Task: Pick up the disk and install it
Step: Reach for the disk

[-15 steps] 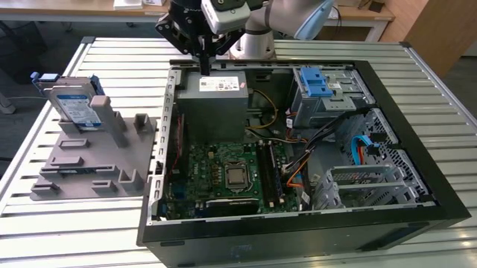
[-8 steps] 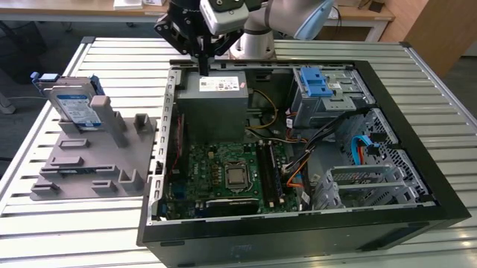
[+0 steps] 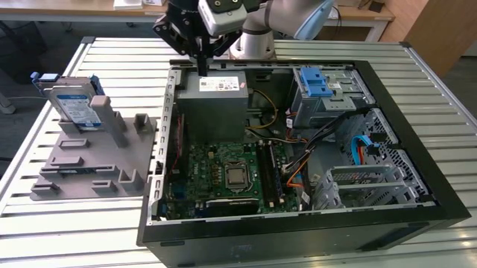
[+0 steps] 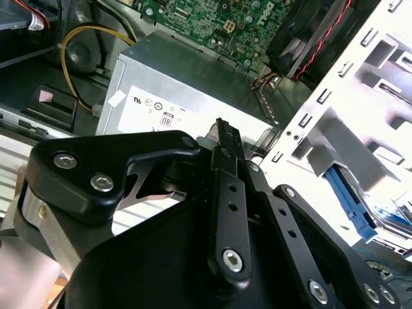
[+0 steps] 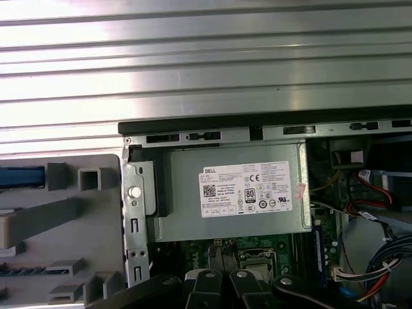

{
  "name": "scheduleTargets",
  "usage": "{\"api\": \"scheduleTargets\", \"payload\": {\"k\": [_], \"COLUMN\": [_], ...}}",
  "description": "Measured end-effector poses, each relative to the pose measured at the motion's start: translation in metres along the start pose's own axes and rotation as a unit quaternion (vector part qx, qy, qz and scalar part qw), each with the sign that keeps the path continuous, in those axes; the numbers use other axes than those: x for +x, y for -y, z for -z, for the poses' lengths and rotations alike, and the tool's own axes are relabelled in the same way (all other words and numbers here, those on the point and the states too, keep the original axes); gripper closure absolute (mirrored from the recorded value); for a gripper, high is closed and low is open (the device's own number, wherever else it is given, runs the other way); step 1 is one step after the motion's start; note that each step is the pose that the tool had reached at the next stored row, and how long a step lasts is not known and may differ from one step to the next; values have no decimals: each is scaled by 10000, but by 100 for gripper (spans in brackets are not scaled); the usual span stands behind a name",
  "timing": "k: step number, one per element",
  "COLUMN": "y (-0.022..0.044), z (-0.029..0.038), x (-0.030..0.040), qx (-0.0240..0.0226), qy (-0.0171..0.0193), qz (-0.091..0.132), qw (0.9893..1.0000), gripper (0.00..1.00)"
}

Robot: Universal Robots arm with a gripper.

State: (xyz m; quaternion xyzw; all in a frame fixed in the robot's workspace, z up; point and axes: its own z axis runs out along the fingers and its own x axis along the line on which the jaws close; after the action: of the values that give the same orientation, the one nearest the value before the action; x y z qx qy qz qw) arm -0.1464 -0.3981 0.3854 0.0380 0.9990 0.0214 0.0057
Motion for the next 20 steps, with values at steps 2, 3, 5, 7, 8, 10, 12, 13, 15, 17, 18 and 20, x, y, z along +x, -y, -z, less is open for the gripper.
{"api": "scheduleTargets", "payload": {"k": [2, 3, 5, 7, 8, 10, 12, 13, 15, 17, 18, 20], "y": [0, 1, 2, 2, 1, -3, -10, -13, -18, -21, -22, -24], "z": [-3, -4, -7, -10, -10, -11, -12, -13, -15, -17, -18, -20], "x": [6, 10, 19, 31, 42, 67, 94, 107, 132, 150, 159, 175], "qx": [0, 0, 0, -1, 0, 0, 1, 1, 0, 0, 0, 0], "qy": [-3, -4, -6, -6, -6, -7, -8, -7, -6, -7, -7, -9], "qz": [0, 0, -1, 0, 0, -1, -1, 0, 0, 0, 0, -1], "qw": [10000, 10000, 10000, 10000, 10000, 10000, 10000, 10000, 10000, 10000, 10000, 10000], "gripper": [89, 89, 89, 89, 89, 89, 89, 89, 89, 89, 89, 89]}}
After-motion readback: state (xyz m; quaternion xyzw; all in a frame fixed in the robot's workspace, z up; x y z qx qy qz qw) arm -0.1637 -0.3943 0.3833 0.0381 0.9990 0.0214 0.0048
